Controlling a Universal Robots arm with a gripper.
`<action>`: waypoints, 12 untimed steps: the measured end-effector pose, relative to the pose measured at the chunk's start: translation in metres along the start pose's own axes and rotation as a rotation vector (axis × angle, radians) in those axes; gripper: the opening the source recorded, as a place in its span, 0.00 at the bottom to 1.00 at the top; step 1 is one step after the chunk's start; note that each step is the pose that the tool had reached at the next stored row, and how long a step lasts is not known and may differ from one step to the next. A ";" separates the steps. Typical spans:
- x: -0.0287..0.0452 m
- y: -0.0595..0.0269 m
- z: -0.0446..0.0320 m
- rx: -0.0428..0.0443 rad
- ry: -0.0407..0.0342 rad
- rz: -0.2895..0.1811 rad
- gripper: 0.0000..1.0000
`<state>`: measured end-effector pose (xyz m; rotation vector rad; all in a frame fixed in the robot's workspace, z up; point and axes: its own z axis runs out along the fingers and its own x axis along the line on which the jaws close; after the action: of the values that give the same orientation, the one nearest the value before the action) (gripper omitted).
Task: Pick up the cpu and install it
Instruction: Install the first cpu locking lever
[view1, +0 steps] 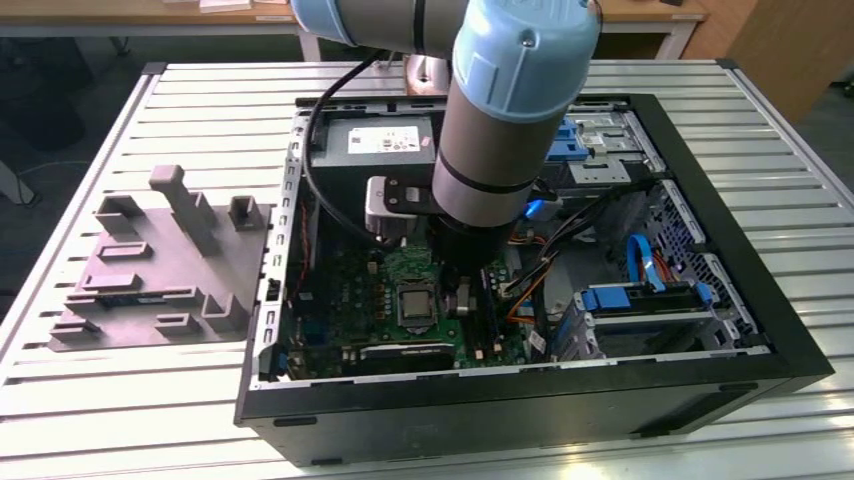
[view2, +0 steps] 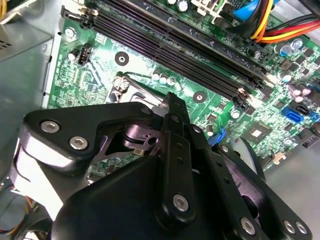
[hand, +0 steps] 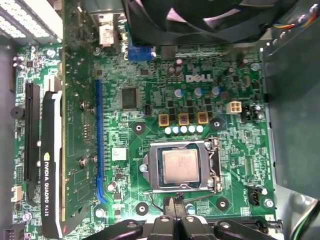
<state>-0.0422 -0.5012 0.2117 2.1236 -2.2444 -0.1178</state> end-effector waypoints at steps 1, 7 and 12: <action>0.0002 0.0000 0.0011 0.0000 0.0004 -0.004 0.11; 0.0006 0.0030 0.0048 0.0119 0.0069 -0.015 0.11; 0.0008 0.0049 0.0063 0.0288 0.0249 -0.018 0.11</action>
<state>-0.0478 -0.5016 0.2058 2.1473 -2.2274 -0.0597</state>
